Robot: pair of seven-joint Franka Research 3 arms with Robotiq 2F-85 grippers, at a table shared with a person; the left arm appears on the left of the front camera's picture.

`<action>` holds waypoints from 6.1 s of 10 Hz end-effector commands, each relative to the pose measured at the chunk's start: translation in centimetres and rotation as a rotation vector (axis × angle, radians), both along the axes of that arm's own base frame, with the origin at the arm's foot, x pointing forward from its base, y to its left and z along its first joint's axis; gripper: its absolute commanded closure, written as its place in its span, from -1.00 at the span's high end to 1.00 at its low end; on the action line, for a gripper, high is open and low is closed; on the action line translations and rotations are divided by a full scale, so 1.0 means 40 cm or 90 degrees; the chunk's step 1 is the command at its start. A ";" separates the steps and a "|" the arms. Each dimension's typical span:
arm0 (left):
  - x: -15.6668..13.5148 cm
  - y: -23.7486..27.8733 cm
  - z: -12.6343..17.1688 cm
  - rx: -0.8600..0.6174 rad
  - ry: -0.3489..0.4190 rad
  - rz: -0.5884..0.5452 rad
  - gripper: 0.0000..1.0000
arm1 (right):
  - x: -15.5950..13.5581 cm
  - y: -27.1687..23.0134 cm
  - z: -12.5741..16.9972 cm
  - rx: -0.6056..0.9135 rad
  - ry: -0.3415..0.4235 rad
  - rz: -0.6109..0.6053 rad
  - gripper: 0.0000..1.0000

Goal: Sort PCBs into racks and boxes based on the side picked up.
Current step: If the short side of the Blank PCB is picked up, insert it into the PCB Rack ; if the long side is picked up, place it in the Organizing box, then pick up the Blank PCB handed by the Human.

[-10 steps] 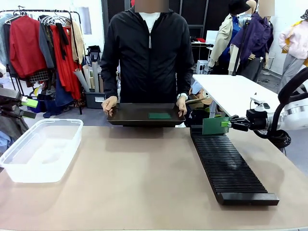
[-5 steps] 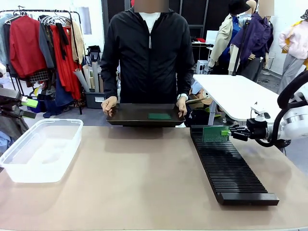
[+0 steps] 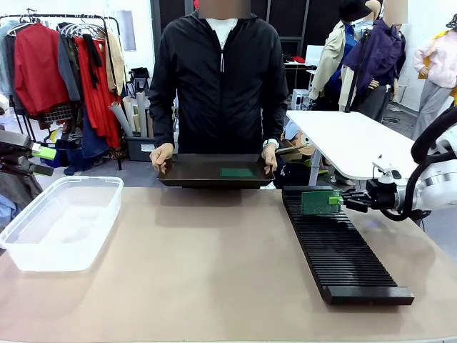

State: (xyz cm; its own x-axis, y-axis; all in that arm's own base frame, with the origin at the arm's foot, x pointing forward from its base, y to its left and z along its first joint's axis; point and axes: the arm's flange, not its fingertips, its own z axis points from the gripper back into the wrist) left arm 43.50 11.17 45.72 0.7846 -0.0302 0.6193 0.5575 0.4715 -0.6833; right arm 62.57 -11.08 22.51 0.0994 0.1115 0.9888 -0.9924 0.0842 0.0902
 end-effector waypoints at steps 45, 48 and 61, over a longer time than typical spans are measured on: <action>-0.003 0.000 0.003 -0.003 -0.002 0.000 1.00 | 0.047 -0.055 0.004 0.091 0.048 0.028 1.00; -0.003 0.000 0.003 -0.003 -0.002 0.000 1.00 | 0.047 -0.055 0.004 0.091 0.048 0.028 1.00; -0.003 0.000 0.003 -0.003 -0.002 0.000 1.00 | -0.107 0.030 0.229 0.071 0.154 0.048 1.00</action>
State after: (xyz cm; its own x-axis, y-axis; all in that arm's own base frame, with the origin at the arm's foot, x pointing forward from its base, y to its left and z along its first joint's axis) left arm 43.51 11.16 45.71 0.7847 -0.0303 0.6191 0.5574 0.4714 -0.6834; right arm 60.77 -11.19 29.82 0.2725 -0.0114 0.9621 -0.9620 -0.0177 0.2723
